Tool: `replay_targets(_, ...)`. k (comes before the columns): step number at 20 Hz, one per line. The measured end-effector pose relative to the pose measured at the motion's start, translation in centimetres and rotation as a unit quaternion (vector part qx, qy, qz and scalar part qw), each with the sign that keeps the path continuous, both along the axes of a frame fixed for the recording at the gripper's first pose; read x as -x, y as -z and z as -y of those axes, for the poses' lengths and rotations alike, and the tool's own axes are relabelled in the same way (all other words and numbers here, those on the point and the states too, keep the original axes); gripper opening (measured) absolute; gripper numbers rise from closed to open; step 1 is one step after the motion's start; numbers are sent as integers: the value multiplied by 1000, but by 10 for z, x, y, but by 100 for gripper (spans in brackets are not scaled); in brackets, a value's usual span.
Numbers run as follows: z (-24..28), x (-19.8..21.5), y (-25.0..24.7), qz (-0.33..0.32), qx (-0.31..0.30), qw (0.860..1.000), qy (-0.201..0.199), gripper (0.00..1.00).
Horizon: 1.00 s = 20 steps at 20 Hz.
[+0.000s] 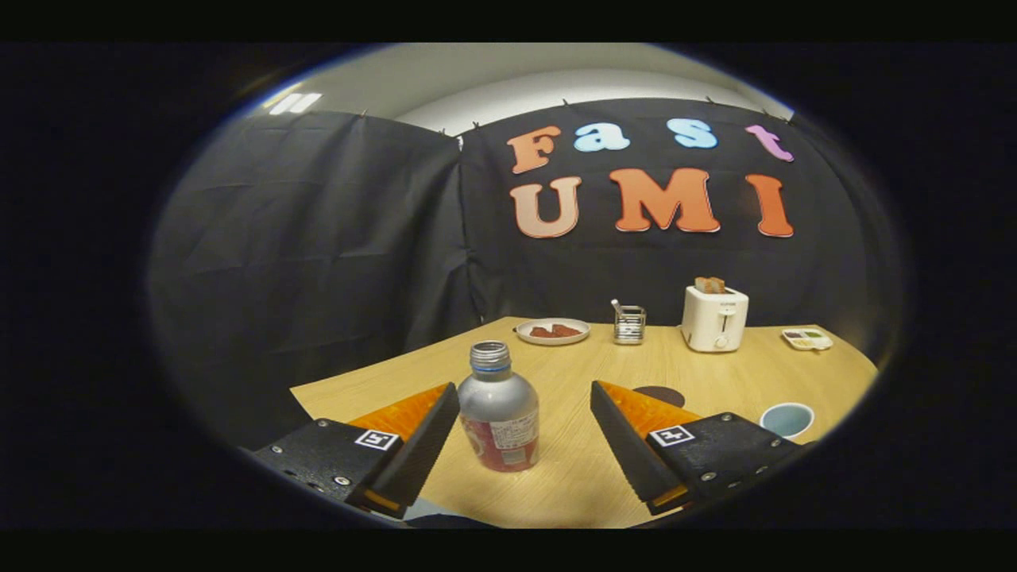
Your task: Take the bottle from table, then pour the juice into the cup, finally place the bottle on the coaster
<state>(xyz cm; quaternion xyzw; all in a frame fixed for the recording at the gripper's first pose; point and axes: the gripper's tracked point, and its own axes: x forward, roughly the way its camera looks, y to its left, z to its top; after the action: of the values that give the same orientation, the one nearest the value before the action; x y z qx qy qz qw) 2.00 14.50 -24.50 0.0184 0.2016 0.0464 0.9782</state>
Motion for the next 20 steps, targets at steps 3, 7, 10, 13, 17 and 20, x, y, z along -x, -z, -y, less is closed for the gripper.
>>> replay_targets(3, -7, -4, 12, -10, -2, 1000, 2, 99)
replay_targets(7, -15, -8, 29, -26, -6, 1000, 10, 99)
replay_targets(10, -21, -9, 39, -36, -14, 999, 20, 99)
replay_targets(13, -18, -9, 52, -50, -21, 998, 43, 98)
replay_targets(17, -19, -6, 71, -80, -37, 994, 62, 95)
replay_targets(20, -12, -5, 71, -80, -45, 992, 85, 83)
